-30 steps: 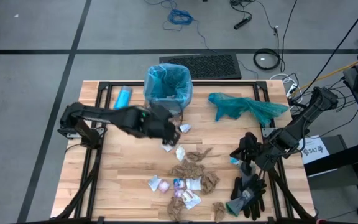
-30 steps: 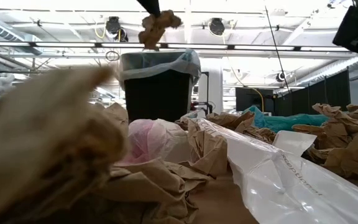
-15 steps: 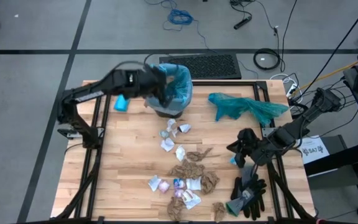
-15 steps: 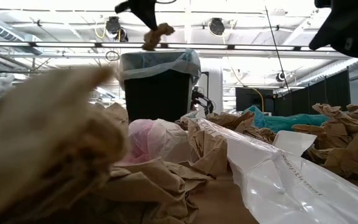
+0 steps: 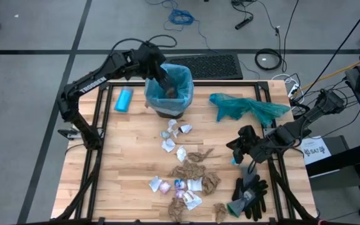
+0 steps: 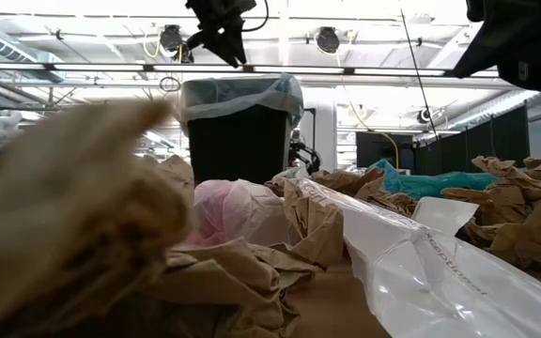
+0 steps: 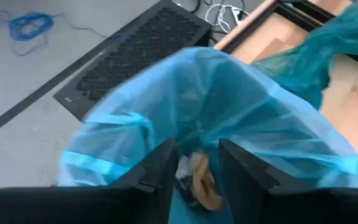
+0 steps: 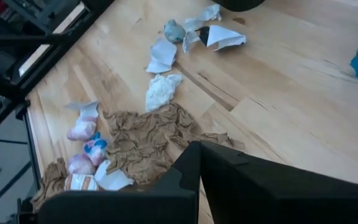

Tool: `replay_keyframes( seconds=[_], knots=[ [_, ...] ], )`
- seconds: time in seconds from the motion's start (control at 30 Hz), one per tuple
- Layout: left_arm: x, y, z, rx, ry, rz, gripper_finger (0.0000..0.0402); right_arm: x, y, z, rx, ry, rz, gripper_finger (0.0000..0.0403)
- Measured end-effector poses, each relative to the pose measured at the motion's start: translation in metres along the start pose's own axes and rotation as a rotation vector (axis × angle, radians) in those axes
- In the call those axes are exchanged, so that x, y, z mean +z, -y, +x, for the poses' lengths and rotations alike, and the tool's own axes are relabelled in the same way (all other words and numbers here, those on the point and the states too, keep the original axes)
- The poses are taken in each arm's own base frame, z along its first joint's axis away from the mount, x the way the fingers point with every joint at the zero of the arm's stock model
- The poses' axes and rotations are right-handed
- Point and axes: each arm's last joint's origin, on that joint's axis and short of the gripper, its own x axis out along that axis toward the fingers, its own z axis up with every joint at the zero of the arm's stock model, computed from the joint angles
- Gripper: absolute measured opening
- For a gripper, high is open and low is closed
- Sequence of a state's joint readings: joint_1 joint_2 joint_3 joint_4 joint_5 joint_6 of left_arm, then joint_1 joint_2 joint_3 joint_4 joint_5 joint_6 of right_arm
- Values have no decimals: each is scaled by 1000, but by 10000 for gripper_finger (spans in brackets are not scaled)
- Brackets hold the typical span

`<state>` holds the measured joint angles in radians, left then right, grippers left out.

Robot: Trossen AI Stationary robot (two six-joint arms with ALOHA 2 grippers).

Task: Place trash/remove bag and relplace
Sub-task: Put the brown paper trash into the trash bin

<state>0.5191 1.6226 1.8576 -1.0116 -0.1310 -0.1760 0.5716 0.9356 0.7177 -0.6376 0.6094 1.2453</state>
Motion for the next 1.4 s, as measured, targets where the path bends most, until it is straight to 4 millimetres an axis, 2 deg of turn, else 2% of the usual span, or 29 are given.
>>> replay_keyframes(
  seconds=[0.17,0.3,0.43,0.57,0.63,0.73,0.83,0.87,1.0,1.2,1.4],
  knots=[
    [0,-3,-2,-2,0,-4,142,3,-1,1,0,33,8,0],
    [-5,9,-12,-70,-16,22,143,3,-1,1,-7,56,-33,0],
    [-17,35,-20,-117,-78,81,143,3,-1,1,-5,56,-50,0],
    [-28,67,-33,-160,-70,107,138,4,-2,1,5,57,-53,0],
    [-34,83,-41,-184,-65,116,123,4,-2,1,5,56,-54,0],
    [-45,104,-51,-203,-72,122,78,3,-2,1,7,52,-56,0],
    [-57,122,-60,-196,-86,112,19,3,-3,1,19,22,-60,0],
    [-61,127,-63,-195,-92,105,11,2,-3,1,29,-3,-71,0],
    [-77,148,-78,-237,-113,97,7,-1,-7,1,109,-109,-160,0],
    [-112,180,-94,-222,-104,82,3,2,-13,1,184,-105,-293,0],
    [-160,209,-86,-266,-155,42,3,0,-19,12,249,-171,-420,0]
  ],
)
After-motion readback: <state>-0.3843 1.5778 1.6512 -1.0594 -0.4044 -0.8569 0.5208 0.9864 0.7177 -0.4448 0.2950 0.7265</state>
